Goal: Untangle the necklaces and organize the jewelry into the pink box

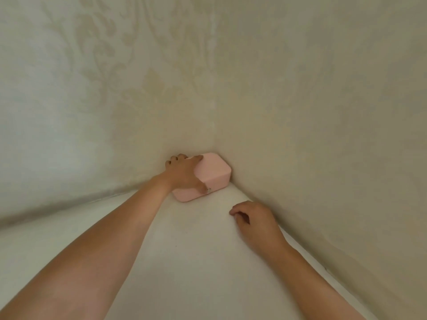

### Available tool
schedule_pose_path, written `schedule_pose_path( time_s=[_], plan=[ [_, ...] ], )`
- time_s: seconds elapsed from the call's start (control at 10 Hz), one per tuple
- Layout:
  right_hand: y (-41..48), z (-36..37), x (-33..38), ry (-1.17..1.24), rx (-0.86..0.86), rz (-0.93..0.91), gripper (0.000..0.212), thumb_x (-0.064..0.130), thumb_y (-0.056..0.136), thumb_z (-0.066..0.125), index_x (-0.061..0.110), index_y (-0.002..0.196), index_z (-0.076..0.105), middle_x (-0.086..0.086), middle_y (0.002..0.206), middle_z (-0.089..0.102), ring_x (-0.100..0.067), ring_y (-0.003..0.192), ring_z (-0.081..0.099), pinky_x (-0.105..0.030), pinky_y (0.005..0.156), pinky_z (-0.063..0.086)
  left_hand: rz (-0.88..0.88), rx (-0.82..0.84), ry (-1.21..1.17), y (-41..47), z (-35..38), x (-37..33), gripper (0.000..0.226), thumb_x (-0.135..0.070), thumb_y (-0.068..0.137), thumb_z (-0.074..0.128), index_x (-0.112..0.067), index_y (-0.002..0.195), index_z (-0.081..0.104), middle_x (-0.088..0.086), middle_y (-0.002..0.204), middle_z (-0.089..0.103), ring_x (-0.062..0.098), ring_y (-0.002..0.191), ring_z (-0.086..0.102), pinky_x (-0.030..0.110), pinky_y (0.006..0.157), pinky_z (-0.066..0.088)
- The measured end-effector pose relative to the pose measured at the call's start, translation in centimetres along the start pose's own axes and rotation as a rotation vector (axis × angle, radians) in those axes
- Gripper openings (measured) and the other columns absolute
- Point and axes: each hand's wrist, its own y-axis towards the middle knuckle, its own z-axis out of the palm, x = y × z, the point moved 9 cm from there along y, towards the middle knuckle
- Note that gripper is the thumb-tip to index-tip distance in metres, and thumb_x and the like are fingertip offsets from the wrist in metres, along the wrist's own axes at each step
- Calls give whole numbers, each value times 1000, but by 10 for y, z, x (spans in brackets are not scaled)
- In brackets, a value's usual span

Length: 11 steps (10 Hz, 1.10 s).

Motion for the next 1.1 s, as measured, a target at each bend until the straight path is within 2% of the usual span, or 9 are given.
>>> schedule_pose_path(
  time_s=[0.2, 0.3, 0.4, 0.5, 0.6, 0.7, 0.8, 0.9, 1.1],
  plan=[
    [1, 2, 0, -1, 7, -10, 24, 7, 90, 53, 18, 101, 72, 9, 103, 67, -9, 97, 58, -3, 77, 34, -4, 52, -95, 11, 2, 1, 113, -55, 58, 81, -37, 149, 16, 14, 144, 29, 36, 131, 26, 39, 105, 23],
    [2, 3, 0, -4, 5, -14, 25, 7, 89, 53, 19, 101, 72, 10, 104, 66, -9, 97, 57, -8, 81, 36, 9, 26, -63, 8, 5, 0, 114, -58, 54, 80, -38, 148, 19, 11, 141, 29, 34, 128, 27, 38, 103, 24],
    [2, 4, -1, 0, 5, -14, 25, 7, 89, 53, 20, 101, 72, 11, 103, 66, -9, 97, 57, -11, 82, 39, 60, -47, -78, 6, 2, -4, 99, -53, 58, 82, -36, 142, 34, 7, 141, 27, 32, 128, 26, 38, 103, 26],
    [1, 5, -1, -12, 0, -20, 25, 7, 88, 54, 20, 101, 71, 11, 103, 66, -8, 98, 57, -10, 82, 39, 110, -38, -33, 4, 3, -11, 89, -50, 67, 77, -33, 143, 34, 7, 142, 28, 32, 129, 26, 39, 104, 25],
    [1, 4, -1, -26, -4, -27, 24, 6, 88, 54, 19, 100, 71, 11, 102, 66, -9, 97, 57, 1, 77, 31, 100, -30, -16, -4, 6, -13, 87, -51, 72, 73, -30, 145, 30, 8, 145, 28, 33, 131, 28, 40, 106, 24],
    [1, 3, -1, -25, -6, -32, 24, 5, 87, 55, 17, 99, 71, 8, 102, 67, -11, 97, 58, 1, 77, 31, 72, -43, -32, -20, -1, -9, 81, -50, 76, 71, -29, 144, 33, 6, 146, 29, 32, 133, 27, 41, 108, 26],
    [-2, 2, 3, -37, 7, -32, 24, 5, 88, 54, 17, 100, 70, 8, 101, 67, -11, 95, 57, -9, 78, 35, 78, -63, -118, -48, -22, 2, 59, -39, 83, 69, -28, 136, 46, 3, 144, 35, 27, 131, 32, 33, 106, 31],
    [-4, -1, 5, -58, -1, -9, 23, 7, 89, 52, 18, 101, 70, 8, 101, 65, -10, 95, 56, -13, 77, 36, 119, -97, -201, -85, -50, 21, 42, -30, 84, 69, -21, 123, 59, 4, 131, 50, 20, 117, 50, 22, 90, 37],
    [3, 0, 32, -29, 111, 32, 25, 4, 90, 52, 12, 106, 69, -2, 111, 66, -17, 101, 59, -14, 74, 32, 92, -174, -309, -166, -105, 59, 27, -26, 82, 72, -24, 108, 67, -7, 114, 63, 5, 100, 58, 12, 74, 41]
  ],
)
